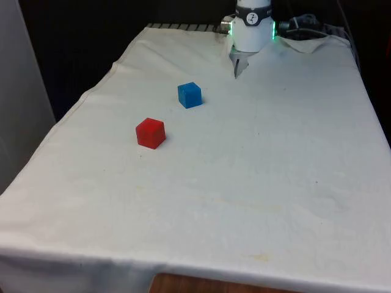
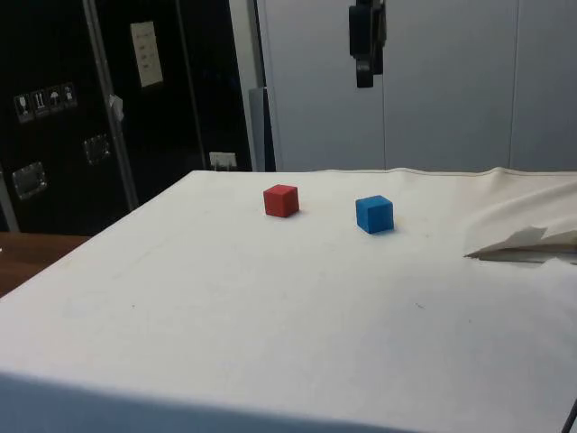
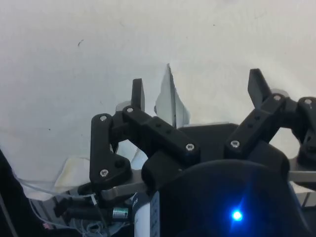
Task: Stack the two cubes.
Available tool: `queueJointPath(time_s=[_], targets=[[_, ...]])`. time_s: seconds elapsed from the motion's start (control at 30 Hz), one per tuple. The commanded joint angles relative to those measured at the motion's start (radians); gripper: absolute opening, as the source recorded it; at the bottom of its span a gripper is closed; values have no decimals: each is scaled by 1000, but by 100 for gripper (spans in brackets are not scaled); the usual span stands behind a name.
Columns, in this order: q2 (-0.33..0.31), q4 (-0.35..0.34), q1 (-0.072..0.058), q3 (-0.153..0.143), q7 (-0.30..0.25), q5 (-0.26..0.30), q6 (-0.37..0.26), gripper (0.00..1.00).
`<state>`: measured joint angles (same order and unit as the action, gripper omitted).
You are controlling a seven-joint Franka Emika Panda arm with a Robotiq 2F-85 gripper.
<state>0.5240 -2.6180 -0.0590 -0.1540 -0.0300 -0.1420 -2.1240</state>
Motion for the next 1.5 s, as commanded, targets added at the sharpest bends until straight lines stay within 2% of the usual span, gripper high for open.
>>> queueJointPath(time_s=[0.0, 0.03, 0.07, 0.27, 0.3, 0.37, 0.57, 0.6, 0.63, 0.77, 0.83, 0.9, 0.93, 0.97, 1.17, 1.23, 1.3, 1.47], targets=[[-4, -12, 5, -9, -8, -8, -23, 100], [-3, -6, 1, -6, -4, -2, -7, 100], [-6, -17, 5, -15, -11, -10, -29, 100], [-32, -50, 9, -58, -35, -26, -93, 100], [-31, -46, 4, -57, -33, -20, -80, 100], [-42, -58, 9, -69, -42, -29, -115, 100], [-85, -84, 10, -105, -68, -31, -203, 100], [-88, -81, 6, -106, -69, -23, -194, 100], [-92, -88, 10, -110, -73, -30, -217, 100], [-124, -102, 8, -129, -92, -28, -278, 100], [-130, -105, 8, -132, -96, -27, -289, 100], [-150, -113, 7, -144, -110, -24, -326, 100], [-147, -108, 6, -139, -104, -23, -307, 100], [-156, -115, 6, -147, -115, -23, -339, 100], [-197, -122, 3, -169, -149, -14, -405, 100], [-202, -117, 6, -166, -144, -20, -398, 100], [-214, -124, 1, -177, -163, -10, -433, 100], [-221, -123, 4, -177, -163, -14, -436, 100]])
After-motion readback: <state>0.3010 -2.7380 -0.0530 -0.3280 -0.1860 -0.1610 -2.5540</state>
